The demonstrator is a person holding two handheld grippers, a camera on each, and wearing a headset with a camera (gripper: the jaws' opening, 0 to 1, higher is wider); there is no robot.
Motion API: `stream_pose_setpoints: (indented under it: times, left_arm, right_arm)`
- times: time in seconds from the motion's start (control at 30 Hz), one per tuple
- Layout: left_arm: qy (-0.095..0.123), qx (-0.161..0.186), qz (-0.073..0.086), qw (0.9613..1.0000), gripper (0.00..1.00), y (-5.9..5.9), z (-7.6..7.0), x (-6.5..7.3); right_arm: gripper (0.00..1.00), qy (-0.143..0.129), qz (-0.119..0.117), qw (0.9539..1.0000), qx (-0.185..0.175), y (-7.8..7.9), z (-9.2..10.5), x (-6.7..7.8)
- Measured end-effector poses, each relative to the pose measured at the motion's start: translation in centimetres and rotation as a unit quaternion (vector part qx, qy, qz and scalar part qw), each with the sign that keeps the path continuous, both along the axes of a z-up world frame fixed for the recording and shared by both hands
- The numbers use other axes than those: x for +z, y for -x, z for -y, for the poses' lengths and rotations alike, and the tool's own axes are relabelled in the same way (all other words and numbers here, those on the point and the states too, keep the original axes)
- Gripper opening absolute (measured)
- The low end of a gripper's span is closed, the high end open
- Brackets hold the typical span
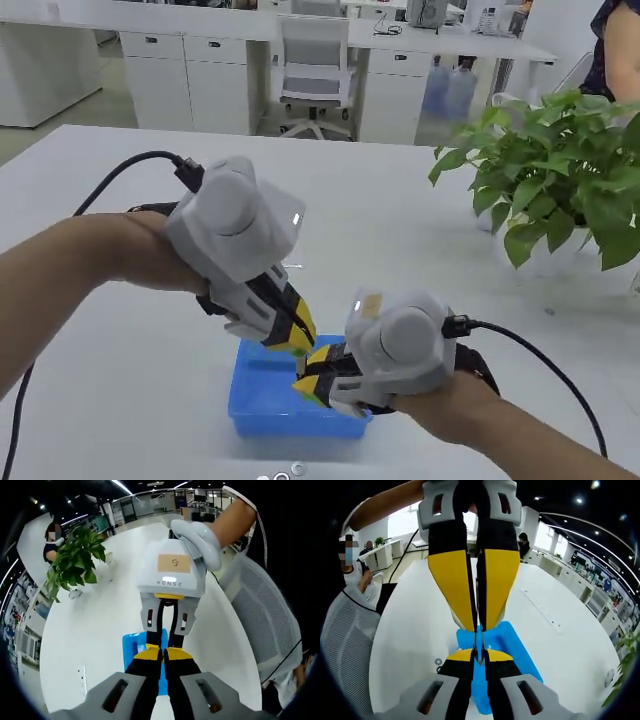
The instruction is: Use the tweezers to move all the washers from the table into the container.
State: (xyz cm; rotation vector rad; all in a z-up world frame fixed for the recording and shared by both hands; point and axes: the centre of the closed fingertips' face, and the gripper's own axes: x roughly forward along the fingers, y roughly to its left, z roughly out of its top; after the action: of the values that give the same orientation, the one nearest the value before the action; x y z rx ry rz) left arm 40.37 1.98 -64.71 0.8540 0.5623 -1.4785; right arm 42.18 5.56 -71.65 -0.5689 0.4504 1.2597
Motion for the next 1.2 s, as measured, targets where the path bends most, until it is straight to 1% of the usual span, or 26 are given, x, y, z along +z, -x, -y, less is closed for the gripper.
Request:
stream_pose_setpoints:
  times: [0.13,0.23,0.4,0.5,0.63,0.8,0.9,1.2]
  left_arm:
    - [-0.001,0.006,0.003,1.0,0.06,-1.1,-0.4,-0.5]
    - [0.0,0.011,0.003,0.9999,0.06,-2.0,-0.6,-1.2]
    - [-0.006,0.015,0.001,0.9999,0.06,-3.0,-0.9,-2.5]
    - [-0.006,0.017,-0.001,0.9998,0.06,-3.8,-1.0,-3.1]
    - [-0.005,0.022,-0.003,0.9997,0.06,-4.4,-1.1,-3.8]
    - [-0.006,0.028,-0.009,0.9995,0.06,-5.0,-1.2,-4.7]
    - [-0.006,0.032,-0.014,0.9994,0.06,-5.5,-1.3,-5.3]
    - [-0.007,0.039,-0.022,0.999,0.06,-5.7,-1.6,-6.4]
  right_arm:
    - [0.1,-0.001,0.001,1.0,0.002,-1.1,-0.4,-0.5]
    - [0.1,-0.007,-0.005,1.0,-0.003,-1.8,-0.7,-1.2]
    - [0.1,-0.003,-0.008,1.0,-0.002,-2.9,-1.0,-2.5]
    - [0.1,-0.001,-0.012,0.9999,-0.001,-3.3,-1.2,-3.0]
    - [0.1,0.0,-0.014,0.9999,-0.002,-4.0,-1.3,-3.7]
    - [0.1,0.006,-0.02,0.9998,0.001,-4.6,-1.4,-4.8]
    - [0.1,0.008,-0.023,0.9997,0.003,-4.8,-1.5,-5.2]
    - [0.1,0.018,-0.027,0.9994,0.014,-5.2,-1.7,-6.5]
